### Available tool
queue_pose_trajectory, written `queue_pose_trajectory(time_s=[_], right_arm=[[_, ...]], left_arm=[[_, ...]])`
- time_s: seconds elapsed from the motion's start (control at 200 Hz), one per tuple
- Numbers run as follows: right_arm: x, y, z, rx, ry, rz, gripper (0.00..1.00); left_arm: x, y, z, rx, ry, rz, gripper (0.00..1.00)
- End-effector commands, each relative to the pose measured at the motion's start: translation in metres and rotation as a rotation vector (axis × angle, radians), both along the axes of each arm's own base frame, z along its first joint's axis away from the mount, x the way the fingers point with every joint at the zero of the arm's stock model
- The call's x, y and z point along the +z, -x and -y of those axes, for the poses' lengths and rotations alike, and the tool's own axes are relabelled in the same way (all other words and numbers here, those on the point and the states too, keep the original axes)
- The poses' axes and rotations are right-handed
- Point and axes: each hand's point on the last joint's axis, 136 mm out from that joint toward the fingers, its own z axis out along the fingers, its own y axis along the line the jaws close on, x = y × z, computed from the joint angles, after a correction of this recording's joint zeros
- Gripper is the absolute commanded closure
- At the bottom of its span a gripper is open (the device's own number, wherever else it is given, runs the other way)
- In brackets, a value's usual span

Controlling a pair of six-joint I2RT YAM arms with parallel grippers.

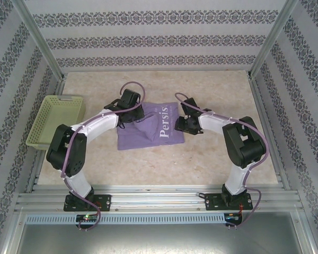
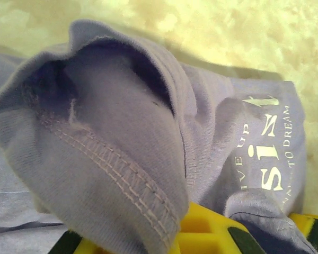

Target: Fold the inside-out t-shirt

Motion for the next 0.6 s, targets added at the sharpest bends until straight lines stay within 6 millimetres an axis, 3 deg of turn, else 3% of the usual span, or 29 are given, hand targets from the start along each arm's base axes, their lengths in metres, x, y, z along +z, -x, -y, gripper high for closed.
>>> queue_pose_trajectory(time_s=[0.0,0.14,0.215,0.355,0.485,0.595], right_arm=[[0.005,-0.001,-0.022,0.055,-0.04,0.015,0.6],[0.012,-0.002,-0.032,0.061,-0.092,0.029,0.51],[0.01,-0.004,-0.031,0.055,-0.081,0.019,0.52],[0.009,-0.003,-0.014,0.046,0.097,0.011,0.74],[0.04,-0.001,0.003,0.041,0.274,0.079,0.91],[0.072,-0.001,0.011,0.035,0.375,0.154,0.96]], left_arm=[[0.02,0.001,0.005,-0.033,0.005,0.052,1.0],[0.02,0.003,0.003,-0.031,0.001,0.05,1.0],[0.018,0.003,0.002,-0.027,-0.008,0.046,1.0],[0.017,0.005,0.001,-0.027,-0.014,0.039,1.0],[0.032,0.004,-0.007,-0.018,-0.056,0.065,1.0],[0.048,0.005,-0.015,-0.008,-0.09,0.097,1.0]])
